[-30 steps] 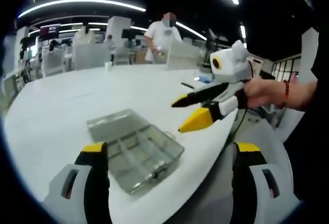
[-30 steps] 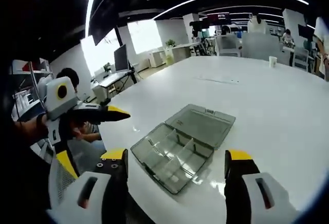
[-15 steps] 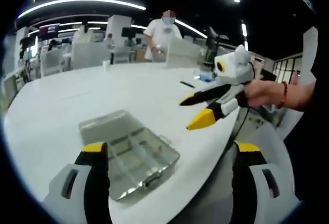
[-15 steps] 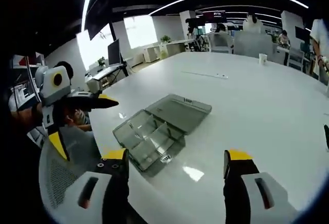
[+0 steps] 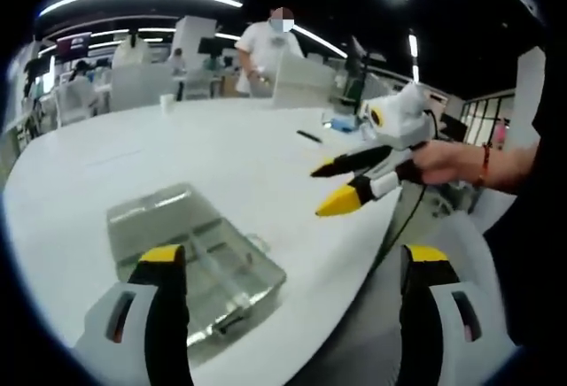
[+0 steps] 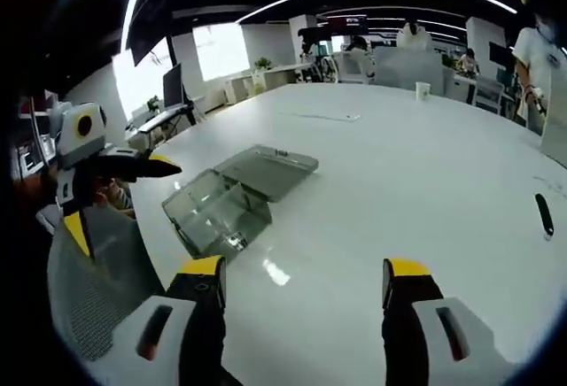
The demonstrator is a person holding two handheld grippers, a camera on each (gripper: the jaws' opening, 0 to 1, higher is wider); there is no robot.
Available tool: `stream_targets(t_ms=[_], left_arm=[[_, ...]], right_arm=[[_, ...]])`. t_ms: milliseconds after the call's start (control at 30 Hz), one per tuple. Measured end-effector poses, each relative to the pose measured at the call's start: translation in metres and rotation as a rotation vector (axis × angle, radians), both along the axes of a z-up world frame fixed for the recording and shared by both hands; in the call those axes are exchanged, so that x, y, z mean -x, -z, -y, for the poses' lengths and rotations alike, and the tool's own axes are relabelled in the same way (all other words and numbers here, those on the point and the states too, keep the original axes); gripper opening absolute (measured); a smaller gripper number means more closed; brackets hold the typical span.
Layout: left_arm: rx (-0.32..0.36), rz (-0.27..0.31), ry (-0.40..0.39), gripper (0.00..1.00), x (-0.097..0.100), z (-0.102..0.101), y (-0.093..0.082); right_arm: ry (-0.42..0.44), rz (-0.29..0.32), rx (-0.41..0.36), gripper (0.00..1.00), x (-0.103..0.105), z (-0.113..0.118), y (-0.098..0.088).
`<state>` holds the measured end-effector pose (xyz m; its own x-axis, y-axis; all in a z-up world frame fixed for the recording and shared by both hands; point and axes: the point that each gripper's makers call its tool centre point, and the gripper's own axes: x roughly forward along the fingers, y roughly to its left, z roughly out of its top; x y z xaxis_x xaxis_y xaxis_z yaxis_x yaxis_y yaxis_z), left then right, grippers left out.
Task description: Insert the divider into the dual guide fixture by aligning both edges with the guide slots and pushing it downward to the bottom, including one-sided entry, uneven engagement, binding, and posture correction.
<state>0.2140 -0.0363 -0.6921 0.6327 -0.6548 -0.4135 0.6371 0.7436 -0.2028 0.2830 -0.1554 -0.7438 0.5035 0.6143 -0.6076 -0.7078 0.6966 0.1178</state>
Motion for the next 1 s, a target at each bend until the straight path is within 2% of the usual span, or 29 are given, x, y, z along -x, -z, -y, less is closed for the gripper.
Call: stream_targets(t_ms=[100,267,367,433,467,500,533,567,633,767,867,933,1000], left_arm=[[-0.001,0.004,-0.003,0.99,-0.002,0.0,-0.001],[0.001,0.001,-0.022,0.99,-0.001,-0.003,-0.002],[-0.007,-0.017,-0.017,0.99,0.002,-0.002,0.003],[-0.008,-0.018,-0.008,0.99,0.004,-0.001,0.003],[-0.005,-0.01,-0.007,0.99,0.004,0.0,0.002],[-0.006,-0.012,-0.011,0.99,0.003,-0.001,0.002],[-0.01,-0.016,-0.013,0.99,0.003,-0.001,0.003],[-0.008,-0.014,-0.018,0.99,0.003,-0.002,0.002],[0.004,-0.006,-0.019,0.99,0.004,-0.001,-0.001],[-0.001,-0.018,-0.01,0.99,0.005,0.001,0.002],[0.004,-0.001,-0.005,0.99,0.004,0.001,-0.001],[-0.004,-0.018,-0.009,0.99,0.005,0.0,0.001],[0.001,-0.011,-0.007,0.99,0.005,0.0,-0.001]], right_arm=[[0.013,0.003,0.065,0.7,-0.003,0.011,0.011],[0.045,0.002,0.063,0.67,-0.008,0.021,0.014],[0.068,0.027,0.103,0.65,-0.013,0.03,0.015],[0.1,0.008,0.095,0.66,-0.015,0.036,0.016],[0.109,0.031,0.098,0.65,-0.017,0.039,0.015],[0.114,0.042,0.117,0.65,-0.019,0.044,0.017],[0.118,0.008,0.188,0.65,-0.017,0.056,0.025],[0.139,-0.01,0.19,0.65,-0.017,0.06,0.028],[0.16,0.012,0.121,0.64,-0.023,0.062,0.023],[0.182,-0.014,0.152,0.63,-0.024,0.075,0.031],[0.189,-0.011,0.144,0.62,-0.024,0.078,0.032],[0.188,-0.019,0.177,0.62,-0.023,0.084,0.039],[0.191,-0.033,0.17,0.62,-0.022,0.087,0.042]])
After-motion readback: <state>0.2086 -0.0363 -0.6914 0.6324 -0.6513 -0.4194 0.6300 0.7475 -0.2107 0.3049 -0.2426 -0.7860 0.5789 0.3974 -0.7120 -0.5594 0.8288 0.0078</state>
